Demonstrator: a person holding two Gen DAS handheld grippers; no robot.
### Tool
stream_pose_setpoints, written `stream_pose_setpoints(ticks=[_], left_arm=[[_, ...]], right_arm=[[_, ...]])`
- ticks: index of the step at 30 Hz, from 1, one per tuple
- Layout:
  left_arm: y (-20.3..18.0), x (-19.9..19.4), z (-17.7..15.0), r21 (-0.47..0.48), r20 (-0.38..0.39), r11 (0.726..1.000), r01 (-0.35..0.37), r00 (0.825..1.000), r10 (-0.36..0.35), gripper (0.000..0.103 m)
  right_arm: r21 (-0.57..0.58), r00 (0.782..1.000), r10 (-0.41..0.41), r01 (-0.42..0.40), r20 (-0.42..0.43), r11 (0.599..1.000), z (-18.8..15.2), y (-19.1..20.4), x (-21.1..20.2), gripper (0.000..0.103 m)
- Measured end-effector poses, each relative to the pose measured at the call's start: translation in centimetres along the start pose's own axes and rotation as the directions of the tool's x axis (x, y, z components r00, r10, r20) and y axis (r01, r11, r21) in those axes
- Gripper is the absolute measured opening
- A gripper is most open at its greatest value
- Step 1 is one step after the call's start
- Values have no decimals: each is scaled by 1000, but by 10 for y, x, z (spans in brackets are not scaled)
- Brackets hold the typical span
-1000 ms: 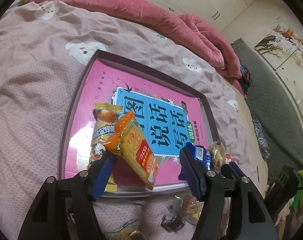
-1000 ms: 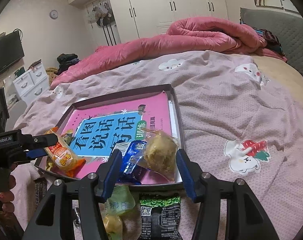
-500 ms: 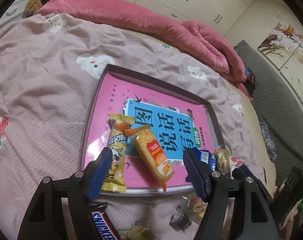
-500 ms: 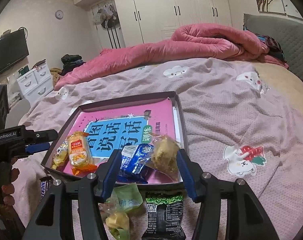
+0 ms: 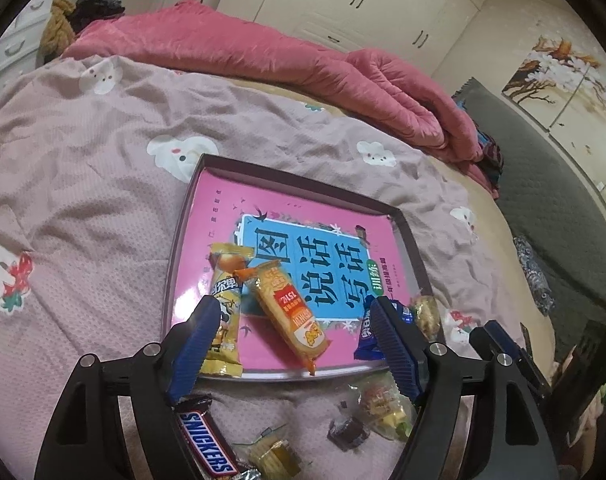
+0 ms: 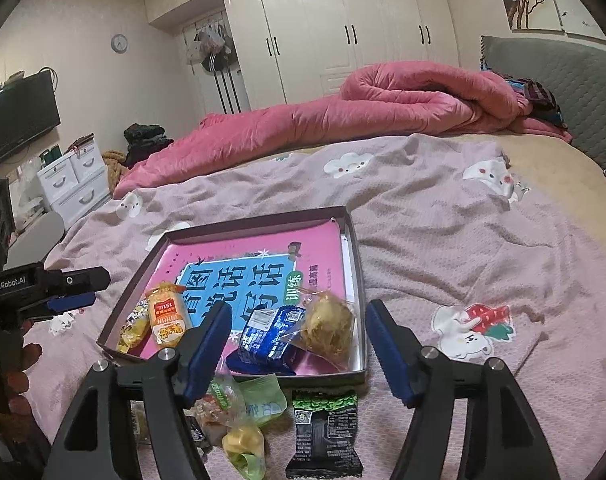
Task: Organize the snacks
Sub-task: 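Withdraw both tools from the tray toward the remaining snacks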
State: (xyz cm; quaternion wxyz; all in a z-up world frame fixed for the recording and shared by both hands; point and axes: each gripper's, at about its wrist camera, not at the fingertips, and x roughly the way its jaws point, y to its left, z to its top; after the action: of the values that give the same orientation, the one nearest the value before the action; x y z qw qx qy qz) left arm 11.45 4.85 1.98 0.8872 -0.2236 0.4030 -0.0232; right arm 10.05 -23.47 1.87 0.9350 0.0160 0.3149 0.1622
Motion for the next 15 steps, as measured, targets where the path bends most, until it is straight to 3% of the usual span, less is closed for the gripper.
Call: stream_pose_setpoints(ticks=[15], left_arm=[[-6,-19,-3,33,4,999,6,1000,-7,79]], right_arm=[[-5,1000,3,-3,24,1000,2,1,-20,69]])
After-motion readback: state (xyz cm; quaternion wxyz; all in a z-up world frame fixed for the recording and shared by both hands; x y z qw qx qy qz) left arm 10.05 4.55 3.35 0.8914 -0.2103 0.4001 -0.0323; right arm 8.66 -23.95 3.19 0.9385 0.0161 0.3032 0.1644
